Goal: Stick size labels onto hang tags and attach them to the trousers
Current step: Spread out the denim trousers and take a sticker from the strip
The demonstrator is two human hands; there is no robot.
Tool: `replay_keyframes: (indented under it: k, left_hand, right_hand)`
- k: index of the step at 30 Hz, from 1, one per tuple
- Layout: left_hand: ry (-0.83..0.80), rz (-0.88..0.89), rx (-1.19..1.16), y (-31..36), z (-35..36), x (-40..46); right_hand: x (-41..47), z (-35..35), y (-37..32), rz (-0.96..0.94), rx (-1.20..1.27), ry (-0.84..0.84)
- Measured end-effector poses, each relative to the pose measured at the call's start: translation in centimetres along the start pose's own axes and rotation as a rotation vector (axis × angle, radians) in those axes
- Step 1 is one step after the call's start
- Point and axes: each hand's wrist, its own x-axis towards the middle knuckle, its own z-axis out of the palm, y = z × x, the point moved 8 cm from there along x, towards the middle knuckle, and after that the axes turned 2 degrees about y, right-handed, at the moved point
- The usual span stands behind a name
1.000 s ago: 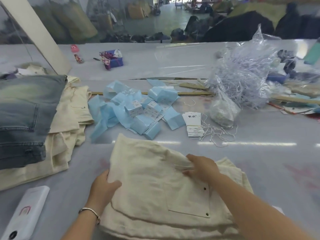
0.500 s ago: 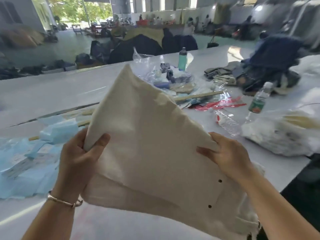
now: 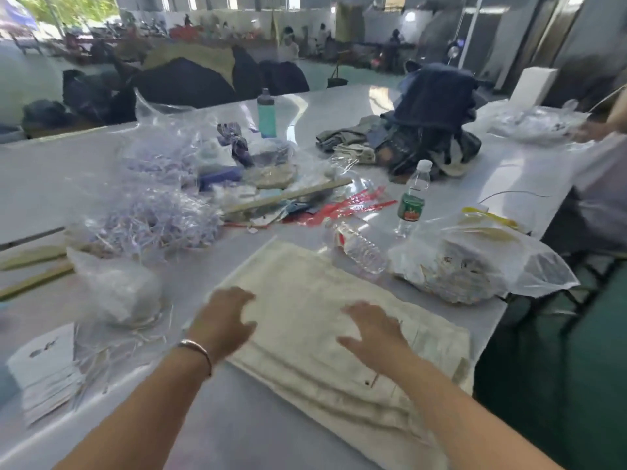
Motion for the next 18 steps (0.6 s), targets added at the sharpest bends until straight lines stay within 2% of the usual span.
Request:
replay_keyframes:
  k: [2, 3, 8, 10, 13, 18]
  left_hand:
    - [-0.209, 0.085, -0.007, 1.2, 6.3, -1.6]
    - [-0.261, 0.102, -0.001, 1.4, 8.2, -2.4]
    - [-0.293, 0.136, -0.074, 0.0, 8.2, -3.0]
    - [-0.233, 0.094, -0.135, -1.9, 6.3, -3.8]
    - [-0.078, 0.001, -0.228, -6.3, 1.9, -7.5]
    - [0.196, -0.187, -0.383, -16.8, -7.9, -19.9]
  right_hand:
    - [-0.6, 4.0, -1.9, -0.098, -0.044, -0.136]
    - [-0.8, 5.0, -2.3, -0.119, -0.079, -0.14]
    - [0.1, 4.2, -4.0, -0.087, -0.14, -0.099]
    - [0.3, 3.7, -6.8, -0.122, -0.07, -0.064]
    - [-0.5, 3.3, -14.5, -0.258, 0.132, -0.049]
    - [-5.5, 1.8, -33.5, -0.542, 0.373, -0.042]
